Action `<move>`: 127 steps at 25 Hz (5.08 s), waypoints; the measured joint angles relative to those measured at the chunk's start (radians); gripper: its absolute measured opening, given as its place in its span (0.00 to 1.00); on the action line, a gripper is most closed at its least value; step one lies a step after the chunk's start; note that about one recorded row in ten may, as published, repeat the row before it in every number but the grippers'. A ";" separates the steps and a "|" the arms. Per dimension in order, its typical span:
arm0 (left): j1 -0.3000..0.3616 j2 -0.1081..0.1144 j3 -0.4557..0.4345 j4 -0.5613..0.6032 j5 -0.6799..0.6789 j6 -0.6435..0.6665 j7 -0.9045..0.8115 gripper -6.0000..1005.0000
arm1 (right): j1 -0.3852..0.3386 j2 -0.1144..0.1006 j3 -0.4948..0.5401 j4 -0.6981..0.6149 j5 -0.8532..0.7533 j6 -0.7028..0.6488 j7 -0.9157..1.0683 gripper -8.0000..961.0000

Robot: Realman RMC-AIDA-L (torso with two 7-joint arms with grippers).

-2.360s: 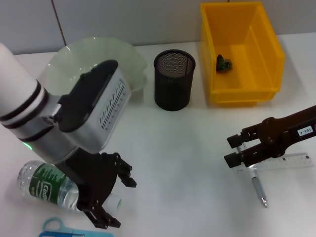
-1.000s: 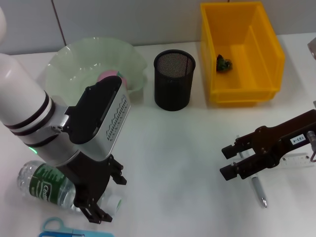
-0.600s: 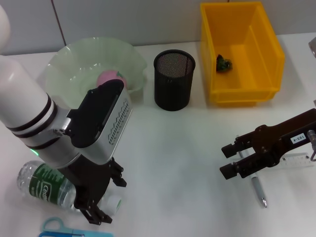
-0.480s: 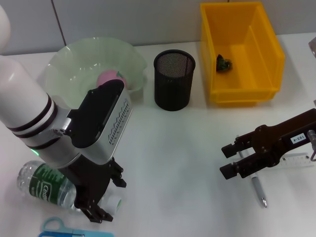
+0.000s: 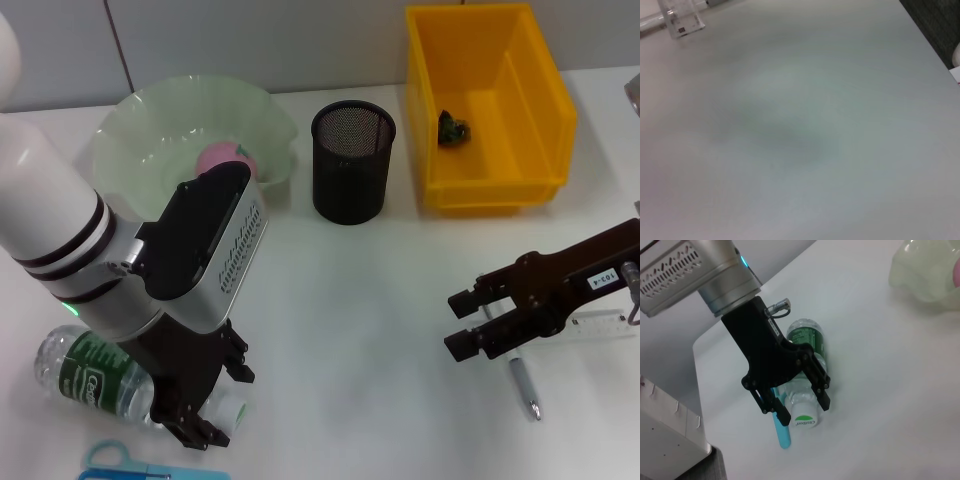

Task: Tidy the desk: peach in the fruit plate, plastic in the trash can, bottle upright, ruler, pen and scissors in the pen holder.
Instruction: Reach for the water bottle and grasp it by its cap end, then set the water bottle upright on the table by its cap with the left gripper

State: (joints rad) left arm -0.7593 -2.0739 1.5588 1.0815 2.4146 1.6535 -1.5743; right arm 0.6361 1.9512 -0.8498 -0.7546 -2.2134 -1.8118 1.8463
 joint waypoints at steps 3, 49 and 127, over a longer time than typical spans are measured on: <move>-0.001 0.000 0.001 0.000 0.001 0.000 -0.002 0.69 | 0.003 0.000 0.000 0.000 0.000 0.000 0.000 0.83; 0.000 0.001 -0.007 -0.014 0.017 -0.007 0.002 0.68 | -0.032 0.044 0.048 -0.006 0.002 0.006 -0.125 0.83; -0.013 0.008 -0.360 -0.037 0.013 0.047 0.014 0.45 | -0.019 0.039 0.069 -0.006 0.003 0.008 -0.119 0.83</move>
State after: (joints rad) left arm -0.7723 -2.0662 1.1990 1.0443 2.4280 1.7006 -1.5599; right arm 0.6167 1.9901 -0.7808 -0.7608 -2.2104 -1.8040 1.7273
